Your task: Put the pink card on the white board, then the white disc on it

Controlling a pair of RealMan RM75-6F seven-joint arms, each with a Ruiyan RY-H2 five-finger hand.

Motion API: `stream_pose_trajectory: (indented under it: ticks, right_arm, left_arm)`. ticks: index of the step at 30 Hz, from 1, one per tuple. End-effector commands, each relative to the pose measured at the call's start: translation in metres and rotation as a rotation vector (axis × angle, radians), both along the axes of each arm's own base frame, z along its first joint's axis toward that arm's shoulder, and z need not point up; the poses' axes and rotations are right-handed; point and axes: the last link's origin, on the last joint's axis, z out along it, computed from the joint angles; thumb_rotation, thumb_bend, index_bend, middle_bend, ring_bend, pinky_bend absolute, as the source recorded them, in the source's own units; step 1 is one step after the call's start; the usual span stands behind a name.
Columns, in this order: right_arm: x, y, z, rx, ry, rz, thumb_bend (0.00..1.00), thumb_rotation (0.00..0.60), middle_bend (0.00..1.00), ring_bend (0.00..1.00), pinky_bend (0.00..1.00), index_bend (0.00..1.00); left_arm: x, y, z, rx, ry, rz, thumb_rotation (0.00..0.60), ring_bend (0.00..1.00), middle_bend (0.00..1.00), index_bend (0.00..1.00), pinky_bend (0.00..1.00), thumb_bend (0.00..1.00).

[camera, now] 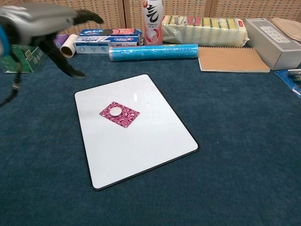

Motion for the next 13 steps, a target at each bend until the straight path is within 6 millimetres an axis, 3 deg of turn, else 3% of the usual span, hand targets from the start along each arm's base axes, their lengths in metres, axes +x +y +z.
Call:
stream_pose_trajectory:
  ticks: [1, 6, 8, 13]
  right_arm:
    - [0.002, 0.001, -0.003, 0.0, 0.007, 0.006, 0.0, 0.6, 0.0, 0.0, 0.0, 0.03]
    - [0.005, 0.002, -0.008, 0.007, 0.024, 0.017, 0.0, 0.6, 0.0, 0.0, 0.0, 0.04]
    - [0.007, 0.003, -0.012, 0.013, 0.043, 0.031, 0.0, 0.6, 0.0, 0.0, 0.0, 0.04]
    - [0.01, 0.007, -0.011, -0.007, 0.055, 0.042, 0.0, 0.6, 0.0, 0.0, 0.0, 0.04]
  left_arm:
    - [-0.08, -0.039, 0.073, 0.154, -0.093, 0.096, 0.6, 0.0, 0.0, 0.0, 0.05, 0.11]
    - [-0.131, -0.067, 0.101, 0.197, -0.161, 0.215, 0.6, 0.0, 0.0, 0.0, 0.05, 0.1]
    - [-0.169, -0.098, 0.114, 0.234, -0.226, 0.277, 0.6, 0.0, 0.0, 0.0, 0.05, 0.09]
    - [-0.2, -0.129, 0.116, 0.255, -0.275, 0.283, 0.6, 0.0, 0.0, 0.0, 0.05, 0.09]
